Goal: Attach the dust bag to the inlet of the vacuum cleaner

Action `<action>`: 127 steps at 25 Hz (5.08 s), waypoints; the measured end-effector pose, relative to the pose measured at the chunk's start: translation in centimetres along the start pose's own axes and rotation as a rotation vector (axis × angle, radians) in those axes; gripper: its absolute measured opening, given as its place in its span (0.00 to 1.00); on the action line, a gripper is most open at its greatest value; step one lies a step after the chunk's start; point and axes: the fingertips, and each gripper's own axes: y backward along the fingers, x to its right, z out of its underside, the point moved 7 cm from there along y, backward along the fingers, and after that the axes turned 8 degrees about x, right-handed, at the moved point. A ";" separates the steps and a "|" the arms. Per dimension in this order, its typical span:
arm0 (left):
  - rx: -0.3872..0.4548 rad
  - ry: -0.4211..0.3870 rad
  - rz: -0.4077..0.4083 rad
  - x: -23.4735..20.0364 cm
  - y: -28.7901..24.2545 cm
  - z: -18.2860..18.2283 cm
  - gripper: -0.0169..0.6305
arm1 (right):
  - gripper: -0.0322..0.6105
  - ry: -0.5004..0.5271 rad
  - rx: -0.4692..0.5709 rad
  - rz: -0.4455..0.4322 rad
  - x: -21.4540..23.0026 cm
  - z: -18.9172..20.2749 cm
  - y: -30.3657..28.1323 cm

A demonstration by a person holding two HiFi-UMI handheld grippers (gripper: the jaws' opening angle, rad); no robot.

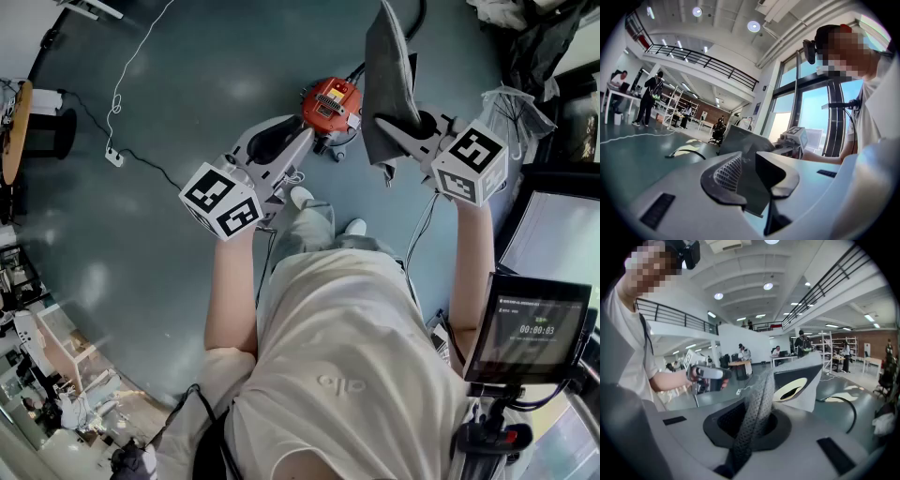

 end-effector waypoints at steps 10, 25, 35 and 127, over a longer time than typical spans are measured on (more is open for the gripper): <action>0.059 0.300 0.008 -12.3 2.2 -1.0 0.26 | 0.08 0.357 -0.413 -0.137 2.1 0.0 -15.9; 0.310 0.684 -0.447 -23.9 10.2 1.9 0.26 | 0.08 1.106 -0.327 0.015 5.7 0.6 -32.8; 0.629 0.898 -0.573 -23.1 11.5 2.5 0.31 | 0.08 1.347 -0.138 0.032 6.0 1.5 -33.1; 0.155 1.293 -0.640 -34.1 0.5 63.6 0.32 | 0.11 0.175 -0.592 0.115 6.1 61.2 -34.1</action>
